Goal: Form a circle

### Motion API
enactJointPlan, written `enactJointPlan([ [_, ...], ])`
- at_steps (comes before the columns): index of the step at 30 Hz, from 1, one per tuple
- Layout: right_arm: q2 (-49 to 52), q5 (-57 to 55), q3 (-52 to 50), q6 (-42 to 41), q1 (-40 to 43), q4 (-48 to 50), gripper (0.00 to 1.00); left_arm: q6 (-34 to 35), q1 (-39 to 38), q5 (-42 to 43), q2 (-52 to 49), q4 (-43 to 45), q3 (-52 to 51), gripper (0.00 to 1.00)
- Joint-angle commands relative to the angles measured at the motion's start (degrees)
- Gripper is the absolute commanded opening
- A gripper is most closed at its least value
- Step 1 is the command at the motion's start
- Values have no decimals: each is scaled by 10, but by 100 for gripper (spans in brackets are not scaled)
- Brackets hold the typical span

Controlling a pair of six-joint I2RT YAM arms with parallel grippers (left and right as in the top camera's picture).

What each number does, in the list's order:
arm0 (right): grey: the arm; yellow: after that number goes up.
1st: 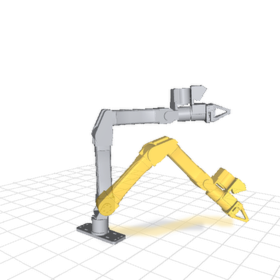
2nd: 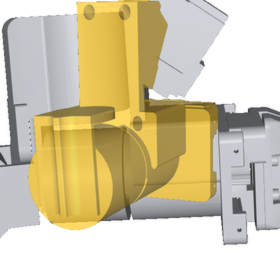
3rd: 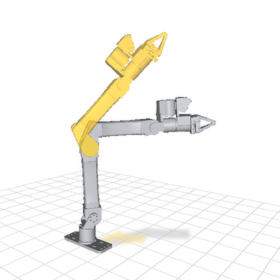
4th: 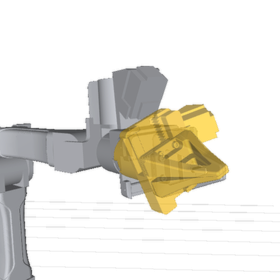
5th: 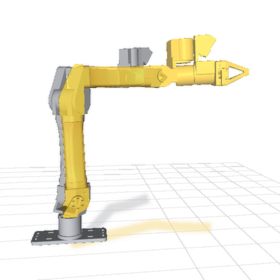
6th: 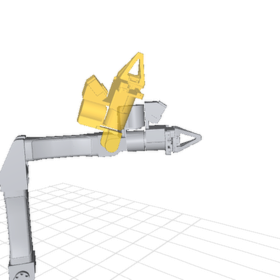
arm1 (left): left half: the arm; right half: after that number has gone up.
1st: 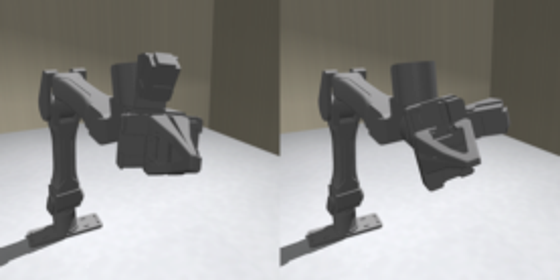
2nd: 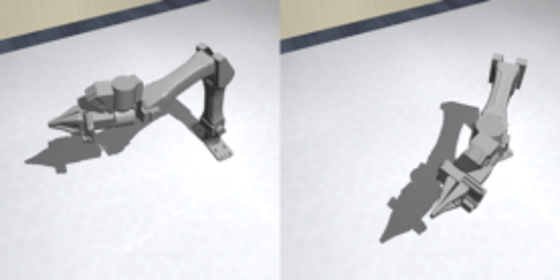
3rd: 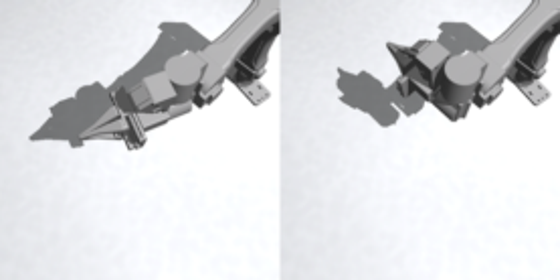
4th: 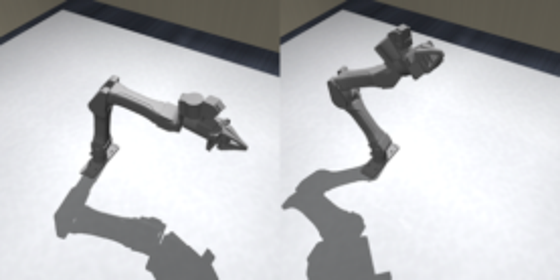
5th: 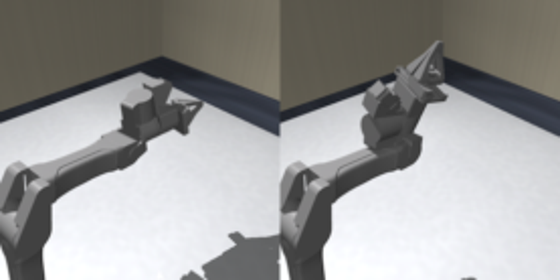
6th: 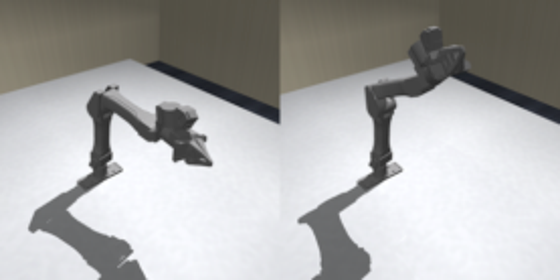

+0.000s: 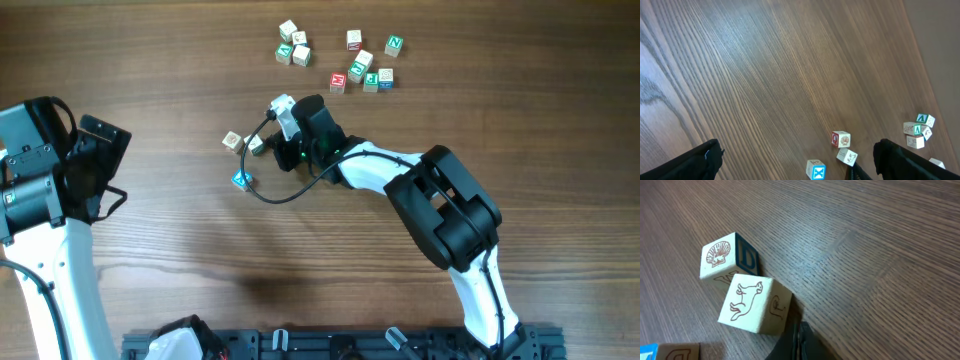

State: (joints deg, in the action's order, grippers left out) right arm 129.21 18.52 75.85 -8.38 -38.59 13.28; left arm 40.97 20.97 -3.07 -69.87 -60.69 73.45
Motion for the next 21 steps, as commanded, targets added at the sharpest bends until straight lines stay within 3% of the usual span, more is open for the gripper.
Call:
enactJointPlan([
  [1, -9, 24, 0, 12, 0, 3, 4, -7, -2, 3, -3, 0, -3, 100],
  [21, -9, 21, 0, 40, 0, 23, 4, -7, -2, 3, -3, 0, -3, 100],
])
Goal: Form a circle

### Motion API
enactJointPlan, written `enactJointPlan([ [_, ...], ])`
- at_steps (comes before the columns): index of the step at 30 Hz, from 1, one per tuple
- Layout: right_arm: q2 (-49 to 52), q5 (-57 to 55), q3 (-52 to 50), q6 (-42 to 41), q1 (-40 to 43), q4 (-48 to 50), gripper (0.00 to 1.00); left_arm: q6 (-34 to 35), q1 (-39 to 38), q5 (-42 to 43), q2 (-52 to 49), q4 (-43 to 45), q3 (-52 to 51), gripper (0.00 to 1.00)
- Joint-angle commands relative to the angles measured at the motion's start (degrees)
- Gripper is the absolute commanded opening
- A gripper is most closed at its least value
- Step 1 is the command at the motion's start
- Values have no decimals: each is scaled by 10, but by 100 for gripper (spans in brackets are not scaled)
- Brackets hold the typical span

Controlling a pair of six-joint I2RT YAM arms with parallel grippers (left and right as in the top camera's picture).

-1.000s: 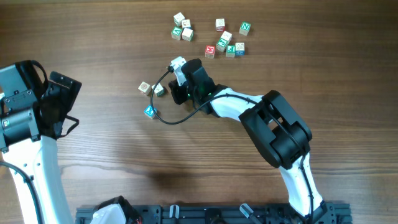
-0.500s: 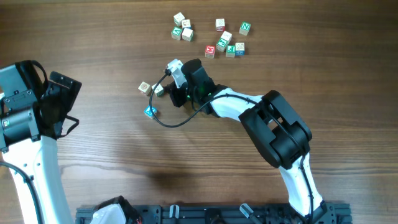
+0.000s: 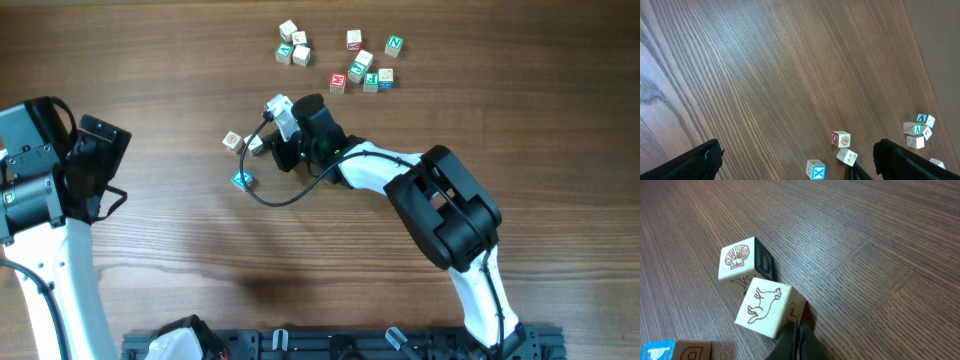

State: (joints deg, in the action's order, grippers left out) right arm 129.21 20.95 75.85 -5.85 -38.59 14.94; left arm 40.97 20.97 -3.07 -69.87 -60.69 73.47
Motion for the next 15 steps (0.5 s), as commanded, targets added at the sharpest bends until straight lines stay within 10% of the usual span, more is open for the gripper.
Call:
enactJointPlan([
  [1, -9, -3, 0, 21, 0, 7, 4, -7, -2, 3, -3, 0, -3, 100],
  [15, -9, 17, 0, 50, 0, 14, 4, -7, -2, 3, -3, 0, -3, 100],
])
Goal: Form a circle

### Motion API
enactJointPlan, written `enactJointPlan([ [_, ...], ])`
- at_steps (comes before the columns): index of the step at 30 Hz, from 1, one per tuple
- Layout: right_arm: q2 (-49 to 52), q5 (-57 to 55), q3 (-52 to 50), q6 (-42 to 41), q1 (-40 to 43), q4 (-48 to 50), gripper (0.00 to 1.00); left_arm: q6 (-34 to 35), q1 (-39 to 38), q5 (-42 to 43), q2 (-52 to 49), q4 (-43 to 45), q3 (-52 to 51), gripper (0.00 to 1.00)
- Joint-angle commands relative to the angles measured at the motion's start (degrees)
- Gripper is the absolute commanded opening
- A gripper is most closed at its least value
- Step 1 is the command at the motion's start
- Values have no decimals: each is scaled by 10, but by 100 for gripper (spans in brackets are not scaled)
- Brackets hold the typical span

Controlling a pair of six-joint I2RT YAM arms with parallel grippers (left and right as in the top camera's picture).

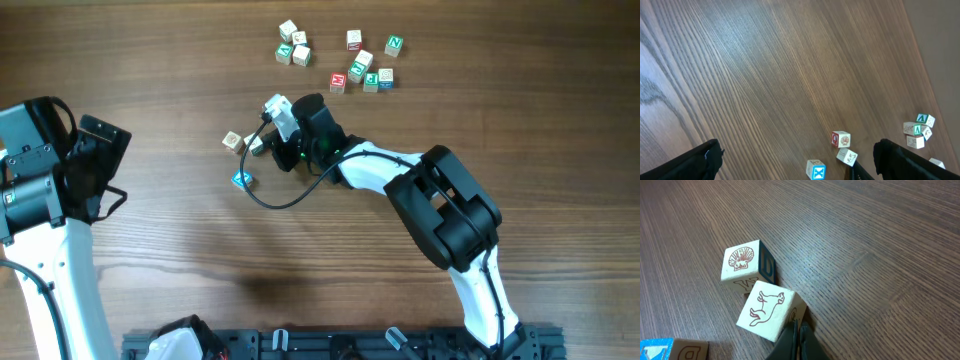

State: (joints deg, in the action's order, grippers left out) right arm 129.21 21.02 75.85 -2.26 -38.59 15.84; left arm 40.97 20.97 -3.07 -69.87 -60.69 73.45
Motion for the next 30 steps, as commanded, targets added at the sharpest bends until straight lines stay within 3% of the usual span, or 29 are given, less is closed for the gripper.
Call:
enactJointPlan([
  [1, -9, 16, 0, 15, 0, 5, 4, -7, -2, 3, -3, 0, -3, 100],
  [6, -9, -13, 0, 3, 0, 4, 5, -7, -2, 3, -3, 0, -3, 100],
  [11, -11, -73, 0, -27, 0, -23, 47, -7, -2, 3, -3, 0, -3, 100],
  [12, -16, -85, 0, -37, 0, -33, 49, -7, -2, 3, -3, 0, -3, 100],
  [19, -33, -146, 0, -80, 0, -95, 43, -7, -2, 3, -3, 0, -3, 100],
  [28, -102, -146, 0, -84, -2, -140, 20, -7, -2, 3, -3, 0, -3, 100],
  [30, -131, -149, 0, -106, -15, -175, 22, -7, -2, 3, -3, 0, -3, 100],
])
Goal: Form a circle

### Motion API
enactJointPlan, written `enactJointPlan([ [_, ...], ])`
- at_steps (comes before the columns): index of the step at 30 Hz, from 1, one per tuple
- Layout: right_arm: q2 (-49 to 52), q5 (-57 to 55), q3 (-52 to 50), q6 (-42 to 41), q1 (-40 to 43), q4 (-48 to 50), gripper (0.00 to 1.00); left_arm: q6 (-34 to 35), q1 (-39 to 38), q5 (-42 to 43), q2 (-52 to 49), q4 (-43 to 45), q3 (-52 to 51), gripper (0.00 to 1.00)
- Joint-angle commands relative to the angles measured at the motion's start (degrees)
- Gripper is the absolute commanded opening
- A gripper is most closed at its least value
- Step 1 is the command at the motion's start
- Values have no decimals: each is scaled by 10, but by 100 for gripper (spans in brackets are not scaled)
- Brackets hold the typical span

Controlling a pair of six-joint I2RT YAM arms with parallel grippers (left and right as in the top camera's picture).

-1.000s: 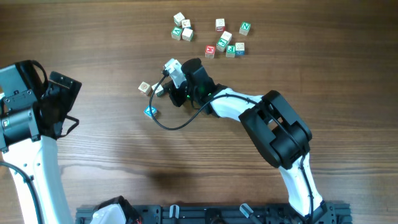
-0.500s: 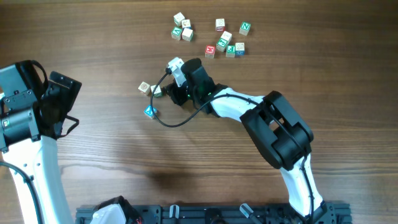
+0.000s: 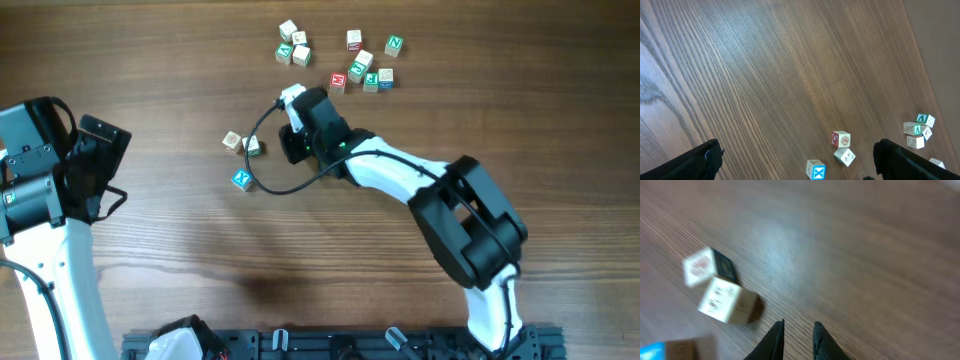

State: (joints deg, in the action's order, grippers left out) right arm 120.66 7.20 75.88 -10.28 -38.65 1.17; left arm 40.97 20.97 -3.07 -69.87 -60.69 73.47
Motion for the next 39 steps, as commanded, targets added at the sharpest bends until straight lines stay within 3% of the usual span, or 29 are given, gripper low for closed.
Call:
enactJointPlan([
  [1, -59, -24, 0, -44, -23, -51, 25, -7, -2, 3, -3, 0, -3, 100],
  [2, -72, -49, 0, -65, -36, -83, 29, -7, -2, 3, -3, 0, -3, 100],
  [4, -92, -61, 0, -59, -58, -140, 58, -7, -2, 3, -3, 0, -3, 100],
  [5, -97, -58, 0, -47, -65, -165, 67, -7, -2, 3, -3, 0, -3, 100],
  [9, -94, -24, -4, -24, -89, -207, 72, -7, -2, 3, -3, 0, -3, 100],
  [14, -55, -17, -7, 51, -116, -164, 90, -7, -2, 3, -3, 0, -3, 100],
  [19, -8, 24, -7, 106, -116, -123, 99, -7, -2, 3, -3, 0, -3, 100],
  [27, 33, 23, -6, 131, -116, -51, 98, -7, -2, 3, -3, 0, -3, 100],
  [36, 46, -23, -6, 126, -150, -9, 51, -7, -2, 3, -3, 0, -3, 100],
  [39, 47, -37, -6, 94, -150, 2, 42, -7, -2, 3, -3, 0, -3, 100],
])
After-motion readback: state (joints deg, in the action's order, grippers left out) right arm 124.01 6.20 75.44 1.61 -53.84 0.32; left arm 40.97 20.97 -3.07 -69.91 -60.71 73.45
